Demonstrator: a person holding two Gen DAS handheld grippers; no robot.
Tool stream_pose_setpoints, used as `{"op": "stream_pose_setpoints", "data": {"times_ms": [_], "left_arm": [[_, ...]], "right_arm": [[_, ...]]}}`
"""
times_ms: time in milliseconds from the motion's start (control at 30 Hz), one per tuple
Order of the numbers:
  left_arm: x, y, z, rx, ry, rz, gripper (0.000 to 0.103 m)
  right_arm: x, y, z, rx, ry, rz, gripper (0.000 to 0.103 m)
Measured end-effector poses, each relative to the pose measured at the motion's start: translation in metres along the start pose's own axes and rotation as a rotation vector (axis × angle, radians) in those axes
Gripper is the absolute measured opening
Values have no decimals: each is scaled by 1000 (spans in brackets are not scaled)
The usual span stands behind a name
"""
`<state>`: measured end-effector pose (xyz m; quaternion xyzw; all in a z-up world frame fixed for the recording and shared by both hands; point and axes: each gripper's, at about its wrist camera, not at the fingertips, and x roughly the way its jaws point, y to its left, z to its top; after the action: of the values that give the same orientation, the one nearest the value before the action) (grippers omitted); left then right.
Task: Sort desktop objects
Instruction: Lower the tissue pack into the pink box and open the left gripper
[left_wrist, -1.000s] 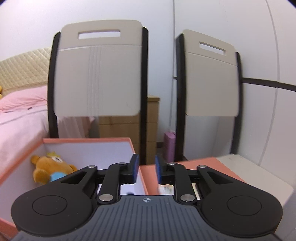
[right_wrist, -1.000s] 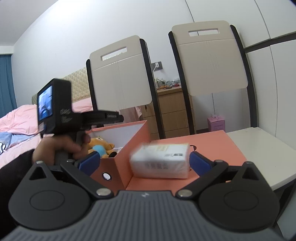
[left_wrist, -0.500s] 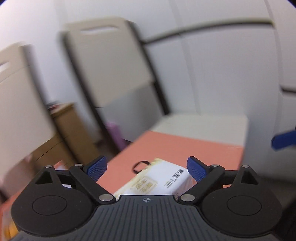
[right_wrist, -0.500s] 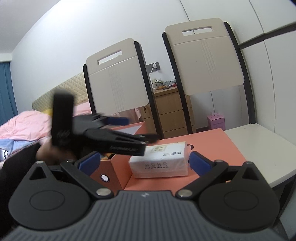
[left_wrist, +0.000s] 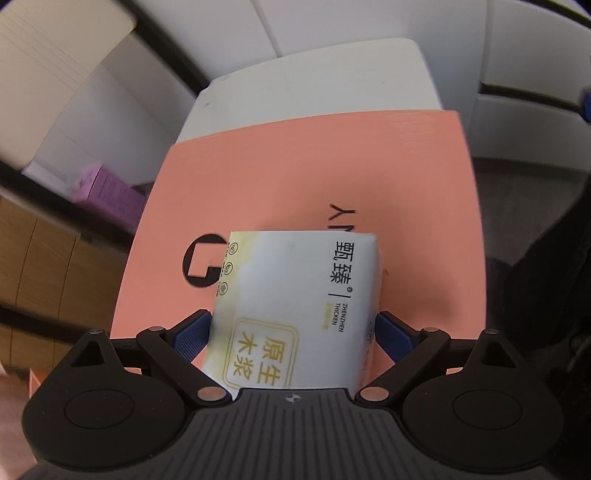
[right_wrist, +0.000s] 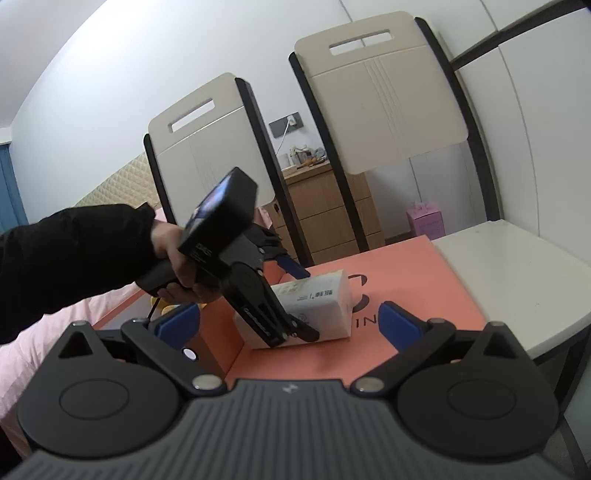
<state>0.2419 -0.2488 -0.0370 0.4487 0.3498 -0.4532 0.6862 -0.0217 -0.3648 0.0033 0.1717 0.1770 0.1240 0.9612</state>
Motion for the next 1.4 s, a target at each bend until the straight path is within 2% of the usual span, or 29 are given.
{"op": "stream_pose_setpoints", "data": {"times_ms": [67, 133, 200, 333, 433, 533, 700, 800, 867, 1000, 1133, 1233, 1333, 1400], "left_arm": [[-4, 6, -2, -87, 3, 36, 88], [-14, 3, -9, -125, 2, 88, 83], [-30, 1, -14, -203, -26, 150, 81], [-85, -2, -14, -356, -145, 260, 80], [-134, 0, -24, -475, -254, 301, 80], [-177, 8, -54, -608, -344, 349, 80], [-218, 19, -133, -871, -426, 610, 80], [-216, 26, -178, -999, -404, 694, 80], [-198, 27, -198, -1043, -344, 767, 81], [-175, 39, -247, -1177, -263, 800, 81], [-150, 38, -281, -1241, -207, 772, 81], [-157, 36, -290, -1252, -265, 739, 85], [-152, 29, -286, -1214, -240, 767, 87], [-150, 25, -290, -1229, -277, 756, 89]], "right_arm": [[3, 0, 0, -2, 5, 3, 103], [5, 1, 1, 4, 7, 8, 103], [9, 3, 1, 10, 11, 16, 103], [19, 15, -1, 2, 26, 34, 103], [30, 27, -3, -18, 52, 43, 103], [42, 40, -6, -29, 72, 57, 103], [67, 60, -10, -17, 85, 97, 103], [87, 69, -12, -14, 87, 53, 103], [98, 75, -13, -14, 85, 15, 103], [109, 87, -16, -28, 51, -27, 103], [121, 93, -19, -43, 26, -68, 103], [132, 96, -20, -62, 10, -86, 103], [141, 98, -20, -86, -16, -109, 103], [147, 98, -20, -89, -30, -127, 103]]}}
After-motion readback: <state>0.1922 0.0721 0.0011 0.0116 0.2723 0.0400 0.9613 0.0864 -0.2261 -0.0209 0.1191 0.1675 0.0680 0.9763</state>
